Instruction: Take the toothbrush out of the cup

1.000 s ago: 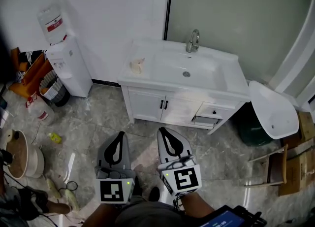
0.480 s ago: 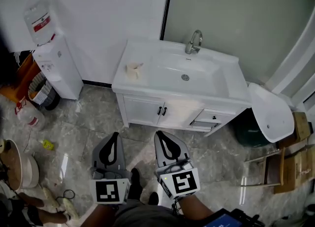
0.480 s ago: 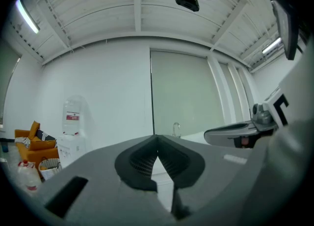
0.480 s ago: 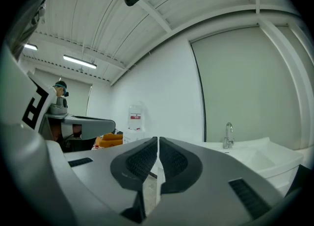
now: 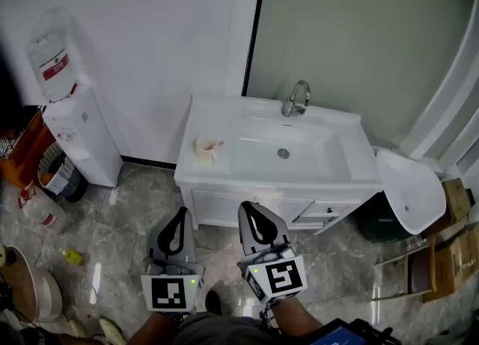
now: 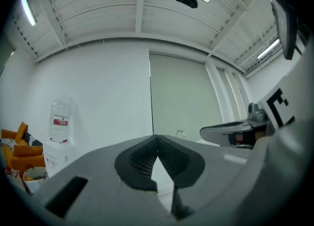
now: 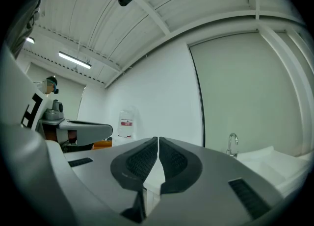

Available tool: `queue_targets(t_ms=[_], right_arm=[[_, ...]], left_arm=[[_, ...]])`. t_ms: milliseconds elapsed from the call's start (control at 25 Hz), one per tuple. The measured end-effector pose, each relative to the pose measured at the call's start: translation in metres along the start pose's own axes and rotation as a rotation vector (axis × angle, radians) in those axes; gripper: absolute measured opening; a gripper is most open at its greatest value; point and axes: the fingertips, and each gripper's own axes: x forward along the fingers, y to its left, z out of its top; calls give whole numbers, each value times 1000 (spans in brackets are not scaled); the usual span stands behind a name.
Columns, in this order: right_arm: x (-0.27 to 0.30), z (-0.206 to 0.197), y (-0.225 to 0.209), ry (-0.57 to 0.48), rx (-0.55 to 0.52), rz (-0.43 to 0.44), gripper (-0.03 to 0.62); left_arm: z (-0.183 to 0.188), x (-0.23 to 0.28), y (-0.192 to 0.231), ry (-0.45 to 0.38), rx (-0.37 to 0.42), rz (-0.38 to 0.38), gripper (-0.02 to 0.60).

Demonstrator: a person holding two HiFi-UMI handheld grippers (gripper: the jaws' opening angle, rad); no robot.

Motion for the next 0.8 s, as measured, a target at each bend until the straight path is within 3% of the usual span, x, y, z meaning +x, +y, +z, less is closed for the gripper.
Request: queue_targets(t_ms=[160, 480, 800], right_arm=[[19, 8, -3, -35, -7, -19, 15], [42, -12, -10, 7, -11, -31, 15], [84, -37, -42, 43, 21, -45, 15]], left_arm=[[-1, 14, 11, 3, 10, -23, 11], [-27, 37, 25, 34, -27, -28, 11], [-48, 86, 31, 85, -4, -42, 11]])
